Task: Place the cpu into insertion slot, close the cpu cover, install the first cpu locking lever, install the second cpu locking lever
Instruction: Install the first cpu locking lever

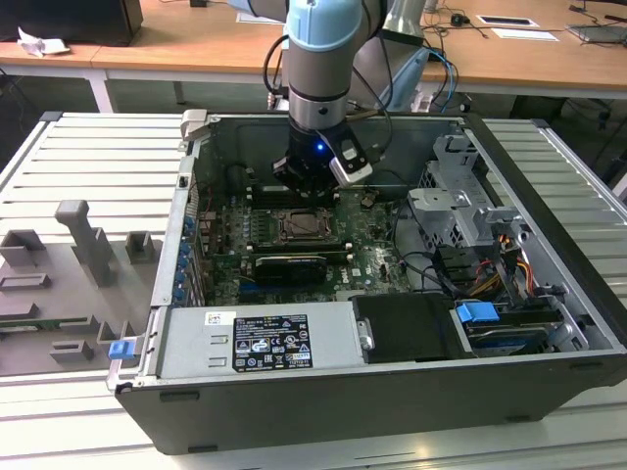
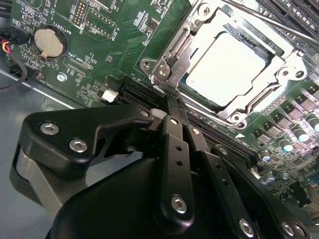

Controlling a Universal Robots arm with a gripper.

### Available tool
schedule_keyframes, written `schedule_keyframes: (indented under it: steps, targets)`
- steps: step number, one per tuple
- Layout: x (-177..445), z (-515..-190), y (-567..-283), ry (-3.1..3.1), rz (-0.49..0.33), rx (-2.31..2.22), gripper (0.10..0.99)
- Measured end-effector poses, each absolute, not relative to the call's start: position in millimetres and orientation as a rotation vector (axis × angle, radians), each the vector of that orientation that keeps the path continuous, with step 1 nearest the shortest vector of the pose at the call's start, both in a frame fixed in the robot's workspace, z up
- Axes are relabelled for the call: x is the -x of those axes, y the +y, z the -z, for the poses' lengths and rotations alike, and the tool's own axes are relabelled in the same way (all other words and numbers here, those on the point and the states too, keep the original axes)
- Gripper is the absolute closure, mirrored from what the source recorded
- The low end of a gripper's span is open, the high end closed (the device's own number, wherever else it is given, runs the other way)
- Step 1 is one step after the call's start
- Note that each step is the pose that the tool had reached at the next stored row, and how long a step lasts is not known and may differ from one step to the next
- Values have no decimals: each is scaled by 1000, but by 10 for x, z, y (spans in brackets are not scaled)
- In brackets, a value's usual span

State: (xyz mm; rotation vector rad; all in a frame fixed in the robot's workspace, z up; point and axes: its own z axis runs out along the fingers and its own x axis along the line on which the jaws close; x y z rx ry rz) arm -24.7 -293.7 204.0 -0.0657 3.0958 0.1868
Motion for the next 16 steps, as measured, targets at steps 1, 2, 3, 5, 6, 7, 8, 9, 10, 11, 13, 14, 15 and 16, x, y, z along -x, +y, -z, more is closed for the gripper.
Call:
schedule_keyframes:
  steps: [1, 2, 3, 5, 6, 7, 8, 9, 10, 11, 13, 14, 15, 16]
  targets:
    - [247, -2040, -2940, 3096, -187, 65, 980]
    - [246, -2038, -2942, 3096, -187, 65, 980]
    - [246, -2037, -2945, 3096, -187, 65, 980]
    - [245, -2035, -2951, 3096, -187, 64, 980]
    - [245, -2033, -2954, 3096, -187, 63, 980]
    - [245, -2030, -2956, 3096, -187, 63, 980]
    - [245, -2028, -2958, 3096, -187, 62, 980]
    - [245, -2019, -2959, 3096, -187, 62, 980]
    - [245, -2010, -2960, 3096, -187, 62, 980]
    - [245, -2005, -2960, 3096, -186, 62, 980]
    - [245, -2004, -2960, 3096, -190, 62, 980]
    - [244, -2003, -2959, 3095, -191, 62, 980]
    - [244, -2005, -2958, 3095, -192, 62, 980]
    - [243, -2007, -2956, 3095, -192, 62, 980]
